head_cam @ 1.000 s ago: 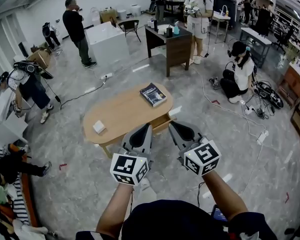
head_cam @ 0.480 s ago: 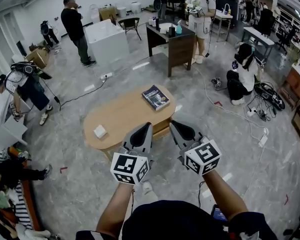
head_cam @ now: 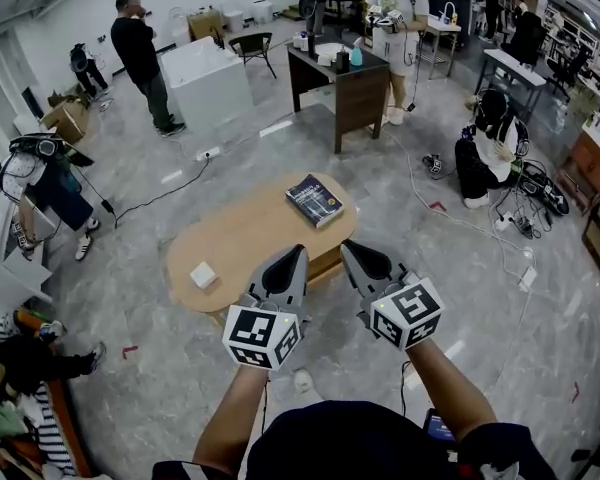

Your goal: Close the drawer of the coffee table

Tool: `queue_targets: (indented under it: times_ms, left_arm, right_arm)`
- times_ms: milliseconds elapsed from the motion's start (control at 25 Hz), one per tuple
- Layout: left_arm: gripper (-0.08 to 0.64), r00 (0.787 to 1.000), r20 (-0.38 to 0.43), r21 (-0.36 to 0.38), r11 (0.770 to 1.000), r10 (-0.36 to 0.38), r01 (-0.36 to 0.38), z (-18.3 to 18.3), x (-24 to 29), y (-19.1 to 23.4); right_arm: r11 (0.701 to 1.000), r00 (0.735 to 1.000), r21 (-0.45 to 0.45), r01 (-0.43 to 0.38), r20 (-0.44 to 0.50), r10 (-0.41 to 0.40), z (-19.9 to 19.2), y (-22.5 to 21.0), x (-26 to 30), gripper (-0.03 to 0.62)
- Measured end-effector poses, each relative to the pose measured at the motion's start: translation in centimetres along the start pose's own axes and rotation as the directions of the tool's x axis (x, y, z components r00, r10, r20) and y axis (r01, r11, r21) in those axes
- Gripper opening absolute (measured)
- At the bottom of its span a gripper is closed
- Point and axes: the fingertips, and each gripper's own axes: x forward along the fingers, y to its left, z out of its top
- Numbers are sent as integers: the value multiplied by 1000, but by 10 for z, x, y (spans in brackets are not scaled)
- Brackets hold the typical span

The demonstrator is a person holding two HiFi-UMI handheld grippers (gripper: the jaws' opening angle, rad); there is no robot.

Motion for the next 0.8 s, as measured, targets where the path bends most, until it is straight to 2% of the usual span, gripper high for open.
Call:
queue_targets:
  times_ms: [800]
  left_arm:
    - [-3,998,2,-29,997,-70,70,4,44,89]
  right_arm:
    - [998,997,-9,64,-32,-65,-5,-14,94,11]
